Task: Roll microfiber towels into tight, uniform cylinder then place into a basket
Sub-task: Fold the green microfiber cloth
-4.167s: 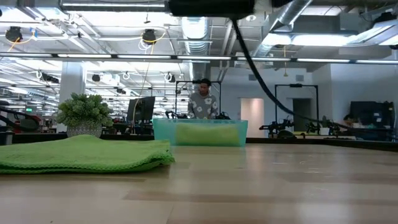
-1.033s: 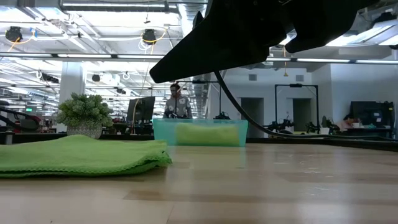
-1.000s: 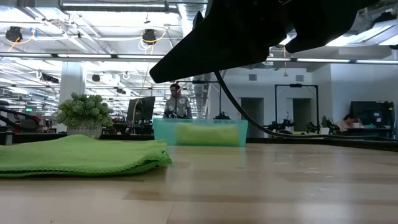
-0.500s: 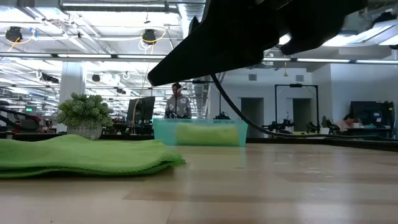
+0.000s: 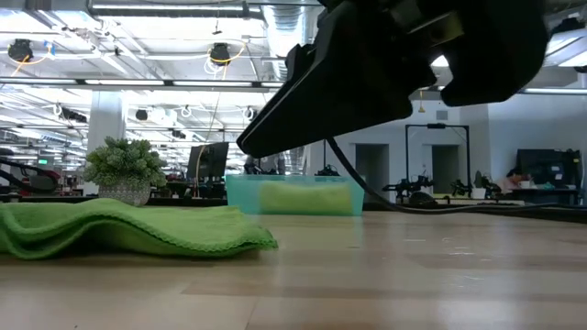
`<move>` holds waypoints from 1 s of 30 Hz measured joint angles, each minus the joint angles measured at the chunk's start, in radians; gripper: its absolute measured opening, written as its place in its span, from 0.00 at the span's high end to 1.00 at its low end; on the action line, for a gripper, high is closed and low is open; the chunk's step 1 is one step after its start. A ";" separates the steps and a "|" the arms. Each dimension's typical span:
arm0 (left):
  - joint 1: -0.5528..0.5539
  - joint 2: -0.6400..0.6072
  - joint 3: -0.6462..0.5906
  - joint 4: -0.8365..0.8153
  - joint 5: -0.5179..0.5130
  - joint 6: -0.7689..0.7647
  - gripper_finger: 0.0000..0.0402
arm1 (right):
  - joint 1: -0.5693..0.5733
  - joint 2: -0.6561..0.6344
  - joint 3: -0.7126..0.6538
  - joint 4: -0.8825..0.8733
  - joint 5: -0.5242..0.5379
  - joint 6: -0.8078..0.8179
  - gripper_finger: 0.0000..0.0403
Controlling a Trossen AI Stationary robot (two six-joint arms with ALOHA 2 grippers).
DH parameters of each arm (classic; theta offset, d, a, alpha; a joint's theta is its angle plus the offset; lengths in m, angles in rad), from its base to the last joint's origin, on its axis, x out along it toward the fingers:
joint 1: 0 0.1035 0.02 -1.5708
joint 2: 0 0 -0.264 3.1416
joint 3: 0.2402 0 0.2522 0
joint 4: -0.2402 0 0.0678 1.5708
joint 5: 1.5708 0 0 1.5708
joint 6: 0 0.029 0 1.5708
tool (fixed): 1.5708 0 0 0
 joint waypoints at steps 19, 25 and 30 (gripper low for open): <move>0.007 -0.041 0.003 -0.003 -0.008 -0.074 1.00 | 0.008 0.103 0.005 0.064 -0.016 0.014 0.59; 0.018 -0.053 0.003 -0.009 0.003 -0.043 1.00 | 0.012 0.130 0.007 0.105 -0.016 0.014 0.59; 0.030 -0.053 0.003 -0.008 0.030 -0.026 1.00 | 0.005 0.130 0.006 0.088 -0.015 0.010 0.59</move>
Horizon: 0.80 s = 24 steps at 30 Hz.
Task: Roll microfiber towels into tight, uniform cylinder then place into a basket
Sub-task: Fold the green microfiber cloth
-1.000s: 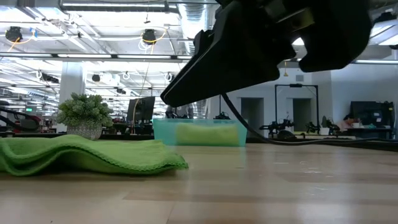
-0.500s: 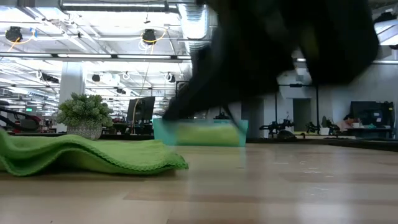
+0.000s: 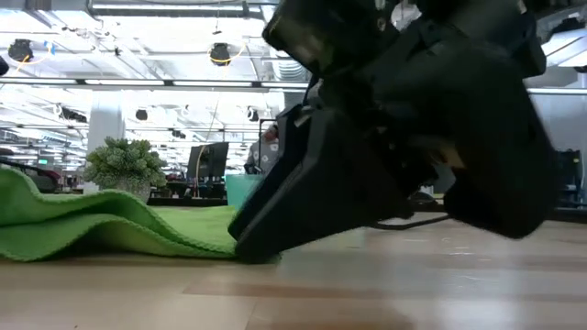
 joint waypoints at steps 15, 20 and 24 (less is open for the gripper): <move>0.007 0.002 0.000 0.010 0.112 0.080 1.00 | -0.019 -0.002 0.002 -0.051 -0.003 0.060 0.64; 0.007 0.002 0.000 0.015 0.134 0.092 1.00 | -0.018 -0.002 0.002 -0.055 -0.003 0.060 0.77; 0.007 0.002 0.000 0.015 0.147 0.106 0.95 | -0.019 -0.002 0.002 -0.057 0.000 0.060 0.88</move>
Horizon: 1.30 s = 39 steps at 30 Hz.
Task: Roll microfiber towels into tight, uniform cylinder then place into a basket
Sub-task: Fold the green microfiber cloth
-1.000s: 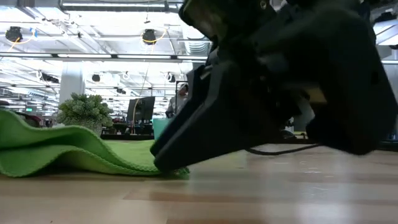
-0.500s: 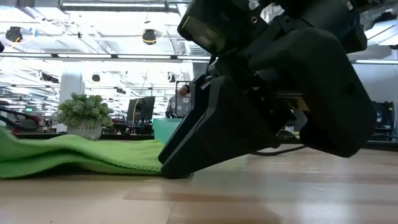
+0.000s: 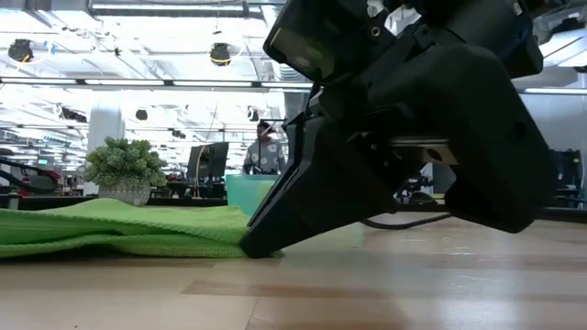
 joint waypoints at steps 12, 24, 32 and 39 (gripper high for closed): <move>0.000 0.000 0.000 0.000 0.067 0.020 0.62 | -0.003 0.000 -0.001 0.000 0.006 0.016 0.94; 0.005 0.000 0.000 -0.005 0.130 0.083 0.47 | -0.007 0.001 -0.001 0.000 0.000 0.017 0.96; 0.006 0.001 0.000 0.055 0.131 0.162 0.46 | -0.007 0.002 -0.001 0.000 -0.001 0.018 0.96; 0.011 0.001 -0.046 0.126 0.083 0.161 0.46 | -0.007 0.002 -0.001 0.000 -0.004 0.018 0.96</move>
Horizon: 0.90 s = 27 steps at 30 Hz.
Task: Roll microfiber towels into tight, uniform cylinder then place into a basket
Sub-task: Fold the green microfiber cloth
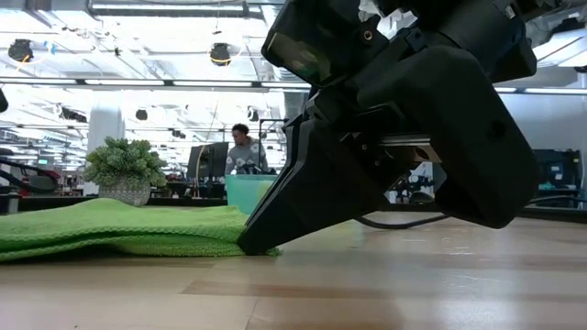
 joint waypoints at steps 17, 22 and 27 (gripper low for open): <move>0.001 -0.003 -0.058 0.088 -0.024 -0.003 0.69 | 0.000 0.000 0.000 -0.001 -0.017 0.001 0.96; 0.002 -0.001 -0.060 0.088 -0.046 -0.003 0.88 | 0.000 0.000 -0.001 -0.001 -0.018 0.001 0.97; 0.003 0.000 -0.061 0.082 -0.079 -0.008 0.98 | 0.000 0.000 -0.001 0.000 -0.019 0.000 0.96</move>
